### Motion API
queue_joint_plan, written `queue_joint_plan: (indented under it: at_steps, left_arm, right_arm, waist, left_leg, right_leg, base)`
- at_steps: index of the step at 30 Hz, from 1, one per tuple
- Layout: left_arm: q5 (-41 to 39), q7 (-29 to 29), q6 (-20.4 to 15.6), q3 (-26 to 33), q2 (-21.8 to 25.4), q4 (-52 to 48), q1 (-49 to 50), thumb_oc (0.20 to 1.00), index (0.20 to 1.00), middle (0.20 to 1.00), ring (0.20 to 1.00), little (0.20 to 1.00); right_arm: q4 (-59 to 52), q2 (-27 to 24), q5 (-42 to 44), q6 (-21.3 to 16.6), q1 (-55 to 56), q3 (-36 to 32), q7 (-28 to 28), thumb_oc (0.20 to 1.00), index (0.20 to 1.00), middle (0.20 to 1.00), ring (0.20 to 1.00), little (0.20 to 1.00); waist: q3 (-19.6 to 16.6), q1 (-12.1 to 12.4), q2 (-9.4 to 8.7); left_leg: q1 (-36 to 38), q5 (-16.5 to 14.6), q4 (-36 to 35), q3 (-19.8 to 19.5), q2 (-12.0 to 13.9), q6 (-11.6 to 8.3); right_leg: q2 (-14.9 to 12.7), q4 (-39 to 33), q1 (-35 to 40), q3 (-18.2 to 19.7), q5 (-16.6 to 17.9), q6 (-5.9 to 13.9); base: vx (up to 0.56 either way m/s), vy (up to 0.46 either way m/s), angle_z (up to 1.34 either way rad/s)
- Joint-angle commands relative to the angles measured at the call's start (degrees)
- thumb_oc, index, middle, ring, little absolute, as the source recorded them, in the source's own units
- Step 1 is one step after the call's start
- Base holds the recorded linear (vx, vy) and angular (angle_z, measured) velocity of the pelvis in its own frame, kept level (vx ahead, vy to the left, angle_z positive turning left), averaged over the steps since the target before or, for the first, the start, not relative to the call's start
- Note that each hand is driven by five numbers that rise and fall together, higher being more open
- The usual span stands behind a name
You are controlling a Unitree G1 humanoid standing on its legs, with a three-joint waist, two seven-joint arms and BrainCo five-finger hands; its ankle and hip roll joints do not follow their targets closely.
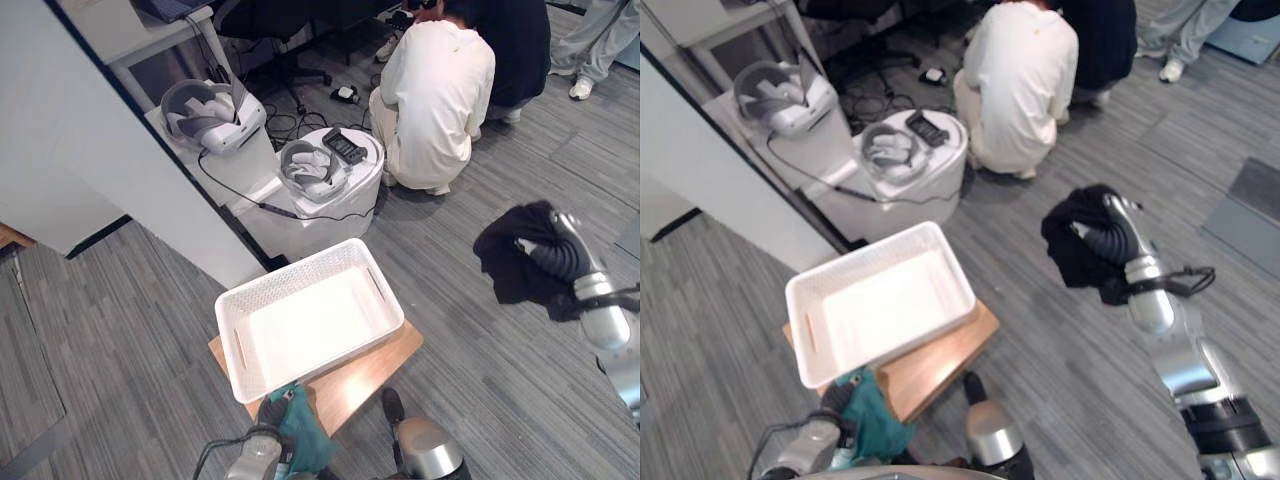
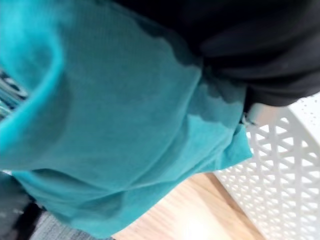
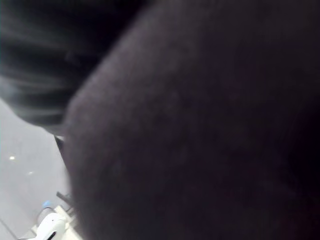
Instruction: Tidy up the quilt and then pick up the clothes from the bed and put them into the laundry hamper.
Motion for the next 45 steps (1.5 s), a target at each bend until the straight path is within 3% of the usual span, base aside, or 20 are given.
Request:
queue_joint_plan:
  at_steps: [1,7,14,19,22,23,24,26,28,31,33,36,40,45]
  left_arm:
    - [0.1,0.3,-2.3,-1.0,1.5,-1.0,0.1,0.200,0.200,0.200,0.200,0.200]
    - [-0.8,0.6,-2.3,-2.0,1.1,-0.9,-0.2,0.200,0.200,0.200,0.200,0.200]
    - [-2.9,0.8,-2.7,-2.5,1.2,-2.0,1.1,0.200,0.200,0.200,0.200,0.200]
    - [-4.4,1.0,-4.1,-3.3,2.3,-6.3,1.0,0.200,0.200,0.200,0.200,0.200]
    - [-6.5,1.7,-7.1,-4.3,5.4,-17.9,0.6,0.200,0.200,0.200,0.200,0.200]
    - [-6.5,1.7,-7.0,-4.3,5.4,-18.1,0.7,0.200,0.200,0.200,0.200,0.200]
    - [-4.8,2.8,-8.1,-3.9,7.5,-23.9,0.6,0.200,0.200,0.200,0.200,0.200]
    - [-4.4,3.2,-8.6,-3.6,8.6,-27.3,0.5,0.200,0.200,0.200,0.200,0.200]
    - [-6.0,4.4,-11.8,-2.3,11.0,-37.4,-0.2,0.200,0.200,0.200,0.200,0.200]
    - [-9.2,4.3,-15.5,-1.0,14.4,-49.3,-2.3,0.200,0.200,0.200,0.200,0.200]
    - [-10.1,4.1,-16.2,-0.5,15.8,-52.2,-2.9,0.200,0.200,0.200,0.200,0.200]
    - [-14.1,3.3,-18.5,1.8,20.3,-64.0,-8.1,0.200,0.200,0.200,0.200,0.200]
    - [-17.2,2.2,-19.0,1.2,19.0,-71.9,-12.8,0.200,0.200,0.200,0.200,0.200]
    - [-5.7,7.4,-17.1,0.9,16.1,-69.7,-21.9,0.200,0.200,0.200,0.200,0.200]
  right_arm:
    - [-5.2,-1.3,-2.9,-3.6,-9.3,2.1,-1.7,0.200,0.200,0.200,0.200,0.200]
    - [-2.8,1.8,-5.2,-2.6,-21.1,11.7,-1.5,0.200,0.200,0.200,0.200,0.200]
    - [5.6,8.1,-8.2,-0.9,-29.3,19.7,-1.2,0.200,0.200,0.200,0.200,0.200]
    - [13.9,11.4,-8.3,0.2,-34.1,23.0,-2.0,0.200,0.200,0.200,0.200,0.200]
    - [21.1,11.5,-12.1,2.1,-39.0,24.6,-3.9,0.200,0.200,0.200,0.200,0.200]
    - [21.3,11.6,-12.1,2.0,-39.1,24.7,-4.0,0.445,0.445,0.445,0.445,0.445]
    - [23.4,11.2,-15.7,3.2,-39.9,24.8,-4.9,1.000,1.000,1.000,1.000,1.000]
    - [25.0,10.9,-17.9,3.9,-40.8,25.0,-5.6,1.000,1.000,1.000,1.000,1.000]
    - [28.1,8.4,-27.9,6.1,-42.5,26.4,-8.2,1.000,1.000,1.000,1.000,1.000]
    - [28.7,7.3,-38.8,7.9,-43.5,28.9,-10.6,1.000,1.000,1.000,1.000,1.000]
    - [28.9,7.2,-41.5,8.2,-43.6,29.9,-10.6,1.000,1.000,1.000,1.000,1.000]
    - [25.0,5.2,-48.0,7.2,-35.3,30.5,-9.3,1.000,1.000,1.000,1.000,1.000]
    - [19.1,4.2,-46.0,6.1,-19.9,22.9,-7.6,1.000,1.000,1.000,1.000,1.000]
    - [15.4,6.2,-36.5,6.4,0.9,8.1,-9.0,1.000,1.000,1.000,1.000,1.000]
  waist:
    - [-3.4,0.1,-0.12]
    - [-3.6,1.8,0.12]
    - [-2.4,6.1,0.07]
    - [0.2,8.6,1.42]
    - [2.6,10.4,3.88]
    - [2.5,10.3,3.87]
    - [2.6,10.7,5.07]
    - [2.5,10.8,5.60]
    - [2.2,11.0,6.78]
    - [1.6,10.3,7.58]
    - [1.3,10.0,7.60]
    - [-0.5,7.1,6.97]
    - [-2.0,3.7,5.39]
    - [-3.1,-2.4,3.12]
  left_leg:
    - [0.4,-2.9,1.6,1.0,-1.2,0.48]
    - [1.5,-1.5,-2.9,-0.2,-2.7,0.39]
    - [-0.9,0.4,-3.4,-1.2,-2.7,1.13]
    - [-3.7,1.4,-3.4,-2.5,-3.1,1.20]
    - [-6.8,2.3,-3.4,-3.6,-3.5,1.00]
    - [-6.8,2.3,-3.4,-3.7,-3.5,1.01]
    - [-7.4,2.3,-3.4,-3.9,-3.5,0.98]
    - [-7.5,2.3,-3.4,-4.0,-3.5,0.96]
    - [-7.0,2.1,-3.4,-3.8,-3.5,0.84]
    - [-6.0,1.6,-3.4,-3.8,-3.7,0.90]
    - [-5.6,1.4,-3.4,-3.6,-3.8,0.94]
    - [-3.7,0.4,-3.4,-2.8,-4.1,1.17]
    - [-2.0,-0.7,-3.4,-2.3,-4.4,1.57]
    - [-0.2,-2.8,-3.4,-2.2,-5.0,1.78]
  right_leg:
    - [-2.7,2.1,-1.3,-1.4,-8.7,7.08]
    - [-2.8,1.1,-0.9,-2.6,-7.6,7.59]
    - [-3.4,1.6,-1.8,-4.5,-6.7,7.01]
    - [-4.3,1.6,-3.8,-6.0,-6.1,7.11]
    - [-5.4,0.6,-5.6,-7.8,-5.0,7.60]
    - [-5.4,0.6,-5.7,-7.9,-5.0,7.60]
    - [-5.8,0.3,-5.9,-8.6,-5.1,7.84]
    - [-5.9,0.2,-5.8,-8.9,-5.1,8.00]
    - [-6.2,0.0,-5.1,-9.6,-5.1,8.42]
    - [-6.4,0.0,-4.6,-9.5,-5.0,8.82]
    - [-6.4,0.0,-4.3,-9.4,-5.0,8.91]
    - [-6.5,0.2,-3.4,-8.5,-4.9,9.25]
    - [-6.4,0.4,-2.8,-7.1,-5.0,9.60]
    - [-6.2,0.4,-2.2,-5.2,-5.9,10.51]
  base:
    - [0.07,0.135,0.19]
    - [0.00,0.046,0.11]
    - [-0.08,0.000,0.14]
    - [-0.12,0.009,0.28]
    - [-0.13,0.020,0.30]
    - [-0.07,0.021,0.39]
    - [-0.02,0.028,0.52]
    - [0.00,0.032,0.39]
    - [0.01,0.060,0.13]
    - [0.01,0.063,0.07]
    - [0.03,0.046,0.00]
    - [0.06,0.041,-0.01]
    - [0.07,0.012,-0.15]
    - [0.10,0.007,-0.18]
